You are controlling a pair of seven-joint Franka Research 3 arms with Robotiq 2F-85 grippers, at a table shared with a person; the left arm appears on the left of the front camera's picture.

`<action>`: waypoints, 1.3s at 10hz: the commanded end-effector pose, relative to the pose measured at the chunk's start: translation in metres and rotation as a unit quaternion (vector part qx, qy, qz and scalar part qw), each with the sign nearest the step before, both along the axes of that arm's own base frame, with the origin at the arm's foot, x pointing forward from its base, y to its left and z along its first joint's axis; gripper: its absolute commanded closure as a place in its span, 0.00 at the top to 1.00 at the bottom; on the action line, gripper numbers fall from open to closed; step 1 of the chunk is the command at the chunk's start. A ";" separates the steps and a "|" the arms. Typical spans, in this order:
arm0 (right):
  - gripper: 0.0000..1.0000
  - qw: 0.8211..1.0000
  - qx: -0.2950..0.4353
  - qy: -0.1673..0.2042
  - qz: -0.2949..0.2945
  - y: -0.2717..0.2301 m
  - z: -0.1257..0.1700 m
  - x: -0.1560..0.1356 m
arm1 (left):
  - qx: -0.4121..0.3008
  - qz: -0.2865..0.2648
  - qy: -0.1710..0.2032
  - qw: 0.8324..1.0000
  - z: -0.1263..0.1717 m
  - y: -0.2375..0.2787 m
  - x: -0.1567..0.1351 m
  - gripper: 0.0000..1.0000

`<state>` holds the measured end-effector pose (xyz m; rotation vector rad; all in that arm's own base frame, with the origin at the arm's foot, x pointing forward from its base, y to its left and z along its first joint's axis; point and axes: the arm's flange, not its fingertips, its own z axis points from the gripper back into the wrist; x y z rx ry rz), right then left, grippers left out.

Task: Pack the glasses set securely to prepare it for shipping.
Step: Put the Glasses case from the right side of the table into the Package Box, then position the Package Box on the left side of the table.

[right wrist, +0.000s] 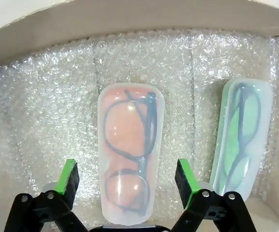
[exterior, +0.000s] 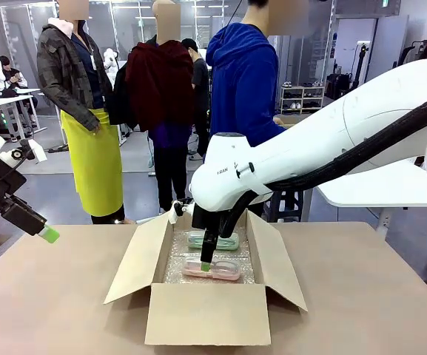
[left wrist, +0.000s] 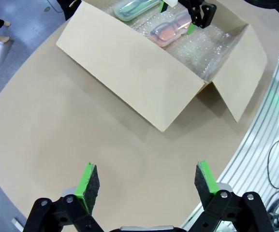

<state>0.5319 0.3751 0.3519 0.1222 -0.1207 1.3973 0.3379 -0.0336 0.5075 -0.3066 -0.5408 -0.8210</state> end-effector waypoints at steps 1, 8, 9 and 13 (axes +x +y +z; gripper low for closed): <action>1.00 1.000 -0.002 0.000 0.001 -0.002 -0.002 -0.001 | -0.010 -0.007 -0.002 1.000 0.001 0.002 0.000 1.00; 1.00 1.000 -0.002 0.000 0.001 -0.002 -0.002 -0.001 | -0.010 -0.007 -0.002 1.000 0.001 0.002 0.000 1.00; 1.00 1.000 -0.002 0.000 0.001 -0.002 -0.002 -0.001 | -0.010 -0.007 -0.002 1.000 0.001 0.002 0.000 1.00; 0.97 1.000 0.001 0.003 -0.001 -0.002 -0.002 0.002 | -0.010 -0.007 -0.002 1.000 0.001 0.002 0.000 1.00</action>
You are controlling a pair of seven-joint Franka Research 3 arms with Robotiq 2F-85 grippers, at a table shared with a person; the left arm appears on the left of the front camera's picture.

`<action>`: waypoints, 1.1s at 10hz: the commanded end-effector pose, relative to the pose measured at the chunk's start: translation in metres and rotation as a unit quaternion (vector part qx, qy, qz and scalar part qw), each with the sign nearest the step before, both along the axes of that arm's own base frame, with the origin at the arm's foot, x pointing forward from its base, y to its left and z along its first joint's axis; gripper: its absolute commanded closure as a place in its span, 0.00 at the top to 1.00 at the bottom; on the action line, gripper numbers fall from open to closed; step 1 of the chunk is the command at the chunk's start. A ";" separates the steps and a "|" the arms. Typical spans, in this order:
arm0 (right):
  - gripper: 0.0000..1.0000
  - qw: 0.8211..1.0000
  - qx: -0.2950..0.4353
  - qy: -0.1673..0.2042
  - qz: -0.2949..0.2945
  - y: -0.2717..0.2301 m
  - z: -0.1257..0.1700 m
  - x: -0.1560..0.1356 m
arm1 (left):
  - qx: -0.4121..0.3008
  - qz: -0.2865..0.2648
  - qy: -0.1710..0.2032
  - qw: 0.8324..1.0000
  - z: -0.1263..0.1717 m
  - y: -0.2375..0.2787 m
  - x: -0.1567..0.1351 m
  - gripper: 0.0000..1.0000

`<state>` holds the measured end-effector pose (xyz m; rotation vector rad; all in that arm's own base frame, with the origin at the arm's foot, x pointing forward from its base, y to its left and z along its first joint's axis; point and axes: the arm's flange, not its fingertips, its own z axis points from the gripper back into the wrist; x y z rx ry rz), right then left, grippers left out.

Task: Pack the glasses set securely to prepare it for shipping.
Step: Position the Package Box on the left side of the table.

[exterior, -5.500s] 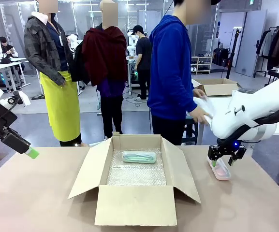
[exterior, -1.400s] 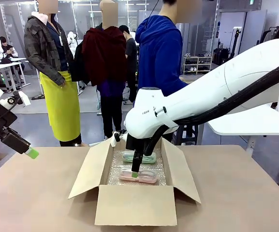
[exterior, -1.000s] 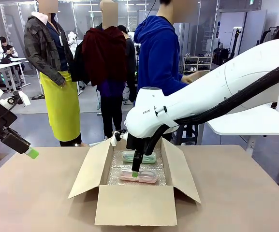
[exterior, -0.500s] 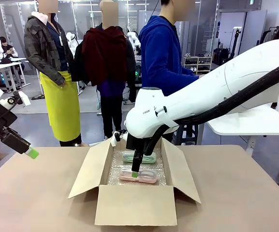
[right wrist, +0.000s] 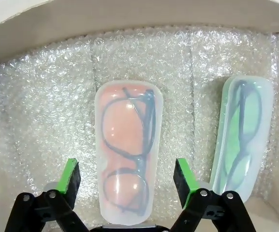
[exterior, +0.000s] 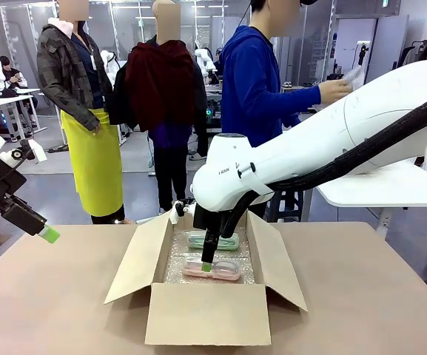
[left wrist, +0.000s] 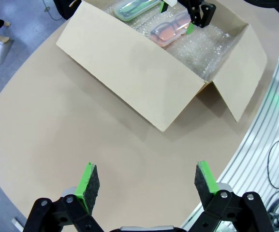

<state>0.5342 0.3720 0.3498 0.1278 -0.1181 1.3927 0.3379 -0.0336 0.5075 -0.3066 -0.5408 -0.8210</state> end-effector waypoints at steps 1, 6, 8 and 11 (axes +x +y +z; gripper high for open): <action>1.00 1.000 -0.011 0.012 -0.015 -0.018 0.035 -0.017 | -0.010 -0.007 -0.002 1.000 0.001 0.002 0.000 1.00; 1.00 0.982 0.059 -0.026 -0.179 -0.159 0.142 -0.099 | -0.010 -0.007 -0.002 1.000 0.001 0.002 0.000 1.00; 1.00 0.960 0.089 -0.035 -0.264 -0.222 0.156 -0.134 | -0.010 -0.007 -0.002 1.000 0.001 0.002 0.000 1.00; 1.00 0.928 0.188 -0.058 -0.315 -0.313 0.155 -0.189 | -0.010 -0.007 -0.002 1.000 0.001 0.002 0.000 1.00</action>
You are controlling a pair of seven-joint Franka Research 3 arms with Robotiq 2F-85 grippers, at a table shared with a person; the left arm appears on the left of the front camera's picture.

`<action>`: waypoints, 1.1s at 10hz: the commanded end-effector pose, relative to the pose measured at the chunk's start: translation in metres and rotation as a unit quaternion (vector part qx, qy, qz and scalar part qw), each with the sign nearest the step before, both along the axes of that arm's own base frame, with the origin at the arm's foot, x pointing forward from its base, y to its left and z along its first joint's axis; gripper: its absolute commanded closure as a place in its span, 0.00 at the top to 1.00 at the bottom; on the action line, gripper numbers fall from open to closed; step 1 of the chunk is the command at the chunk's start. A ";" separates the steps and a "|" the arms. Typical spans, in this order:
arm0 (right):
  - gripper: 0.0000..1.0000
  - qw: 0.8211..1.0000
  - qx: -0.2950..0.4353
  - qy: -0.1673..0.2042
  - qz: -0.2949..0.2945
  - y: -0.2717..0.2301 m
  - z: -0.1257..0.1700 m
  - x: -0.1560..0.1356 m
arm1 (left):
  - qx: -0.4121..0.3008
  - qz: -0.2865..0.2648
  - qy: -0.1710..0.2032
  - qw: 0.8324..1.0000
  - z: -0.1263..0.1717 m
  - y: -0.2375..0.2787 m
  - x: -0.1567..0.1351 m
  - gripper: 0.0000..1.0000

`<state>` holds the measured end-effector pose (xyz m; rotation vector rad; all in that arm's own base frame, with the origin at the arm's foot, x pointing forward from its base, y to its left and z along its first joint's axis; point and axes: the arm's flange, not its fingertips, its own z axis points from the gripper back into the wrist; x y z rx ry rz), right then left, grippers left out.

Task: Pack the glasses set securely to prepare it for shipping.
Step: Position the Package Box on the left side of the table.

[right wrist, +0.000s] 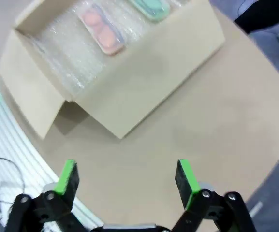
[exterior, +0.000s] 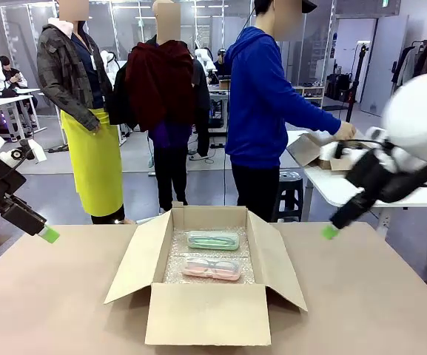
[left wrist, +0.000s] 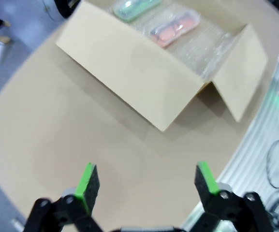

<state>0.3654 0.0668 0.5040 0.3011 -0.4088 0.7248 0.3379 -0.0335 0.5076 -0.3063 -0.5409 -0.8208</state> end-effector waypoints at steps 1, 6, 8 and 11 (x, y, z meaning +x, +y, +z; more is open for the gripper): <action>1.00 0.999 0.020 -0.040 -0.025 -0.026 0.002 -0.031 | -0.010 -0.008 -0.002 1.000 0.001 0.002 0.000 1.00; 1.00 0.999 0.033 -0.029 -0.032 -0.039 0.009 -0.024 | -0.010 -0.008 -0.002 1.000 0.001 0.002 0.000 1.00; 1.00 0.999 0.033 -0.029 -0.032 -0.039 0.009 -0.024 | -0.010 -0.008 -0.002 1.000 0.001 0.002 0.000 1.00; 1.00 0.999 0.033 -0.029 -0.032 -0.039 0.009 -0.024 | -0.010 -0.008 -0.002 1.000 0.001 0.002 0.000 1.00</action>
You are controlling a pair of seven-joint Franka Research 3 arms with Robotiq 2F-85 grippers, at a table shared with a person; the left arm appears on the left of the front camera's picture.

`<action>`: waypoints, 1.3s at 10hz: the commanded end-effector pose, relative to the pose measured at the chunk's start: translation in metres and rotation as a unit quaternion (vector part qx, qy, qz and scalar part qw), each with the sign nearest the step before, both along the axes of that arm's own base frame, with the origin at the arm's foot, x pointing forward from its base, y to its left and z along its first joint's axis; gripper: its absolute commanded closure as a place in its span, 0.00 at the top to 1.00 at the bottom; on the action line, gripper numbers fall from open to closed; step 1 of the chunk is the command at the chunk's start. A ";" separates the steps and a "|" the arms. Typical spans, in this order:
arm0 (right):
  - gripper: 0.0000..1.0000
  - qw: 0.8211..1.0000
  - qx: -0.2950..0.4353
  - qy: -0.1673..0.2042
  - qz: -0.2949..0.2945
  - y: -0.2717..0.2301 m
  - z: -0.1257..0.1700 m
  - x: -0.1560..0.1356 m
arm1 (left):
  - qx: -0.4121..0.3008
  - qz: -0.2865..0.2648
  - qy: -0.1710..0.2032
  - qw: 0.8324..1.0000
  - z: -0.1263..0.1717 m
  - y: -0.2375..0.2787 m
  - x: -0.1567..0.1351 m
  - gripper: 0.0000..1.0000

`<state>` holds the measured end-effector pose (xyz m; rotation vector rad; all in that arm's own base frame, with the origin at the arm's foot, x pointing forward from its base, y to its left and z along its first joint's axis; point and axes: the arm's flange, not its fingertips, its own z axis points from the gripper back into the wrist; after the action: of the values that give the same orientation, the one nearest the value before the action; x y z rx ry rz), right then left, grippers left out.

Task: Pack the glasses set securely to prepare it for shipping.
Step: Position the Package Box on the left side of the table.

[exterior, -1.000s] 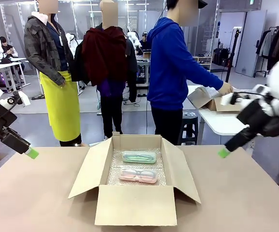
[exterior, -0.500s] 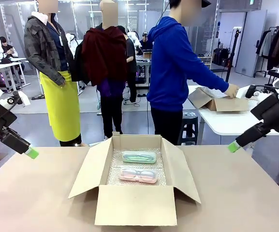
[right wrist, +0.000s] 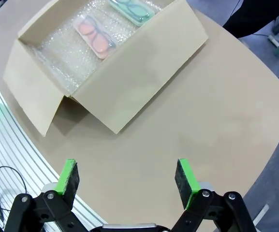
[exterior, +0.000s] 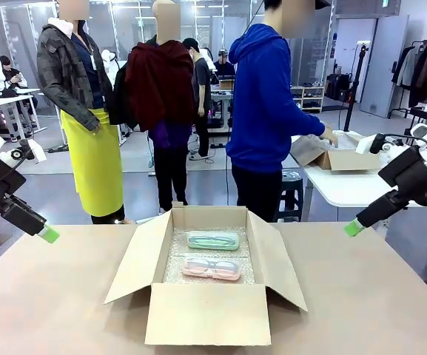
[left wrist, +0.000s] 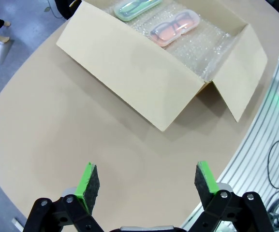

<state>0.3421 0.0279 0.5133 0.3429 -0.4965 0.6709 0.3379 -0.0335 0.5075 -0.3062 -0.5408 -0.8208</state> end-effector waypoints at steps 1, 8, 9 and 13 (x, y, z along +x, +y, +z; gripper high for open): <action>1.00 1.000 -0.006 -0.001 -0.007 0.000 0.000 -0.001 | -0.010 -0.008 -0.002 1.000 0.001 0.002 0.000 1.00; 1.00 1.000 -0.006 -0.001 -0.007 0.000 0.000 -0.001 | -0.120 0.087 0.215 0.965 0.009 0.037 0.082 1.00; 1.00 1.000 -0.006 -0.001 -0.007 0.000 0.000 -0.001 | -0.150 0.077 0.252 0.953 -0.013 0.034 0.095 1.00; 1.00 1.000 -0.006 -0.001 -0.007 0.000 0.000 -0.001 | -0.291 0.095 0.285 0.908 -0.112 0.025 0.125 1.00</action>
<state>0.3422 0.0276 0.5132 0.3426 -0.4969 0.6702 0.4579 -0.0122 0.4048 -0.9309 -0.2001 -0.3427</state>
